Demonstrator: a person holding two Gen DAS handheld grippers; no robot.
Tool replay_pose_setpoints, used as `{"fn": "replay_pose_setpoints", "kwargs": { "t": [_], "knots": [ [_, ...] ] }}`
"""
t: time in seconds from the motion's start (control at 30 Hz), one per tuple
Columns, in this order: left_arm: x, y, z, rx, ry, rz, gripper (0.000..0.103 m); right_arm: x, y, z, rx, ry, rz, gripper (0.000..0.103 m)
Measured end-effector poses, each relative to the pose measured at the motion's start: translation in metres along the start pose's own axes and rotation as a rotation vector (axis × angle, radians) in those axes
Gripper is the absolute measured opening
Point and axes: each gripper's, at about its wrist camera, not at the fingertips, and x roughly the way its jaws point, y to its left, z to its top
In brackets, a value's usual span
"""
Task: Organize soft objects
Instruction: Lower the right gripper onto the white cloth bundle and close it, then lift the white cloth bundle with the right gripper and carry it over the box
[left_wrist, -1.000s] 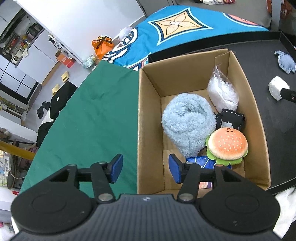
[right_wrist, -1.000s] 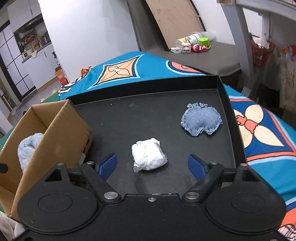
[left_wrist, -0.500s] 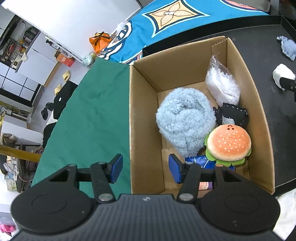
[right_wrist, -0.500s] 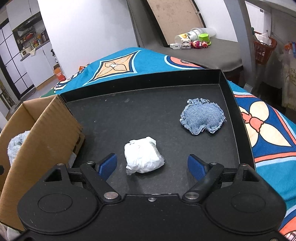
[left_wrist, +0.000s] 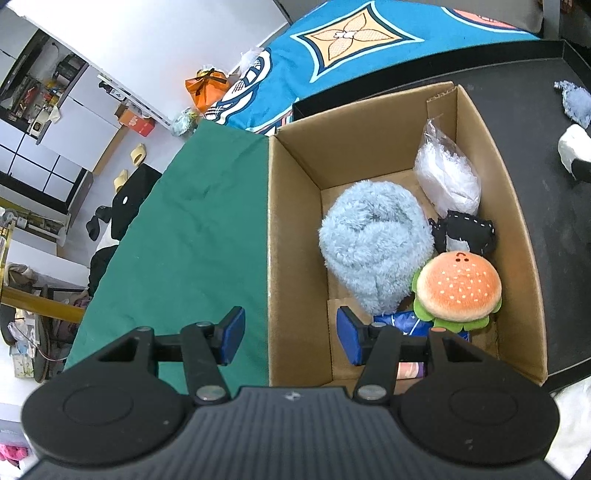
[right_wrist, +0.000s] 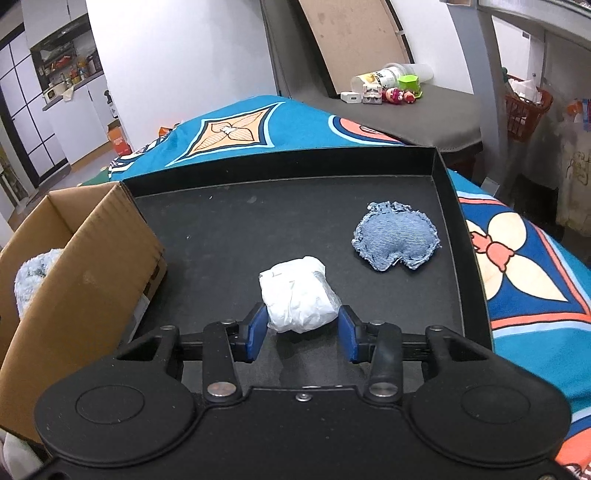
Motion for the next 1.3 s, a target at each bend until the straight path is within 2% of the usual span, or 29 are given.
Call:
{"fn": "replay_pose_setpoints", "kwargs": {
  "t": [0.4,0.8,1.3],
  "knots": [
    [-0.005,0.013,-0.005,-0.048,-0.040,-0.040,0.053,-0.028,0.012,0.010,-0.026,-0.030,0.012,0.041],
    [-0.004,0.031,-0.013,-0.117,-0.066,-0.098,0.053,-0.058,0.057,0.025,-0.085,-0.074,0.076,0.041],
    [0.004,0.046,-0.021,-0.166,-0.059,-0.180,0.049,-0.076,0.106,0.037,-0.135,-0.108,0.079,0.041]
  ]
}}
